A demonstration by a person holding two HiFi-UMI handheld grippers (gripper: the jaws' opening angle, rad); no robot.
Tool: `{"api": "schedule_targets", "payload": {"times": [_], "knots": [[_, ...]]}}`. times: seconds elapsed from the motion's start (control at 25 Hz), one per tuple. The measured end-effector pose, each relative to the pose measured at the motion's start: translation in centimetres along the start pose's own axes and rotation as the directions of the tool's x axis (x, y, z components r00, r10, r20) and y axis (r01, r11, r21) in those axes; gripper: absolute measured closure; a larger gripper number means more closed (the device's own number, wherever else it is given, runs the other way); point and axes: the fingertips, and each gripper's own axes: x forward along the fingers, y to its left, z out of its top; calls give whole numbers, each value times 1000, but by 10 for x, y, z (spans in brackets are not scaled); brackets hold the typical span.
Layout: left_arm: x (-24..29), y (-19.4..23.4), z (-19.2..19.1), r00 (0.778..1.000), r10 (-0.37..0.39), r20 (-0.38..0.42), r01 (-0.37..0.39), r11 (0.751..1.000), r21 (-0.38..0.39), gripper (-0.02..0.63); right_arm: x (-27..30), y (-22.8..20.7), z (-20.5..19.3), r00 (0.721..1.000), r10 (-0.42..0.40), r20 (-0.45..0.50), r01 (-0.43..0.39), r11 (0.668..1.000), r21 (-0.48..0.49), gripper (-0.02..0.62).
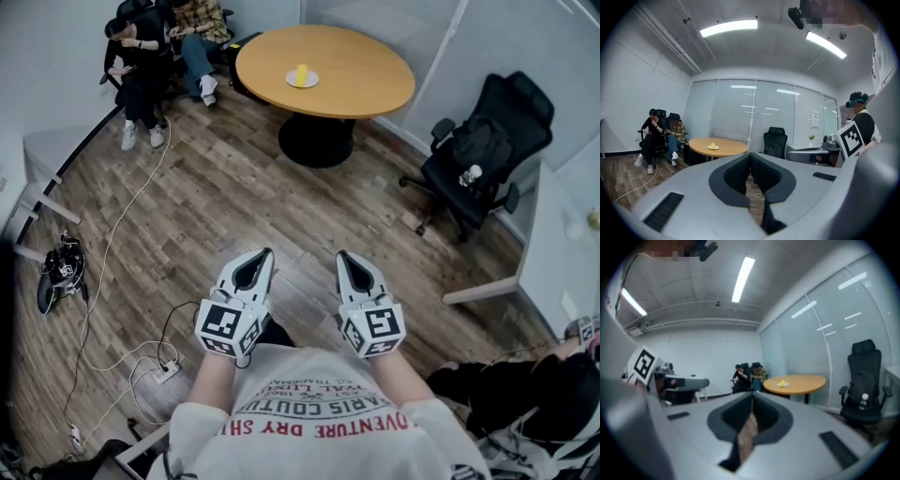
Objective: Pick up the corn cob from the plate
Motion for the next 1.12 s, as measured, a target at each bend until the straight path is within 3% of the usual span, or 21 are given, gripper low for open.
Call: {"api": "schedule_targets", "payload": {"times": [0.72, 1.12], "knots": [[67, 223, 51, 999, -27, 16, 27, 1000, 4, 572, 211, 21, 49, 994, -107, 10, 107, 994, 7, 565], [105, 290, 41, 999, 44, -5, -44, 999, -28, 572, 301, 7, 48, 999, -46, -21, 47, 999, 0, 566]]}}
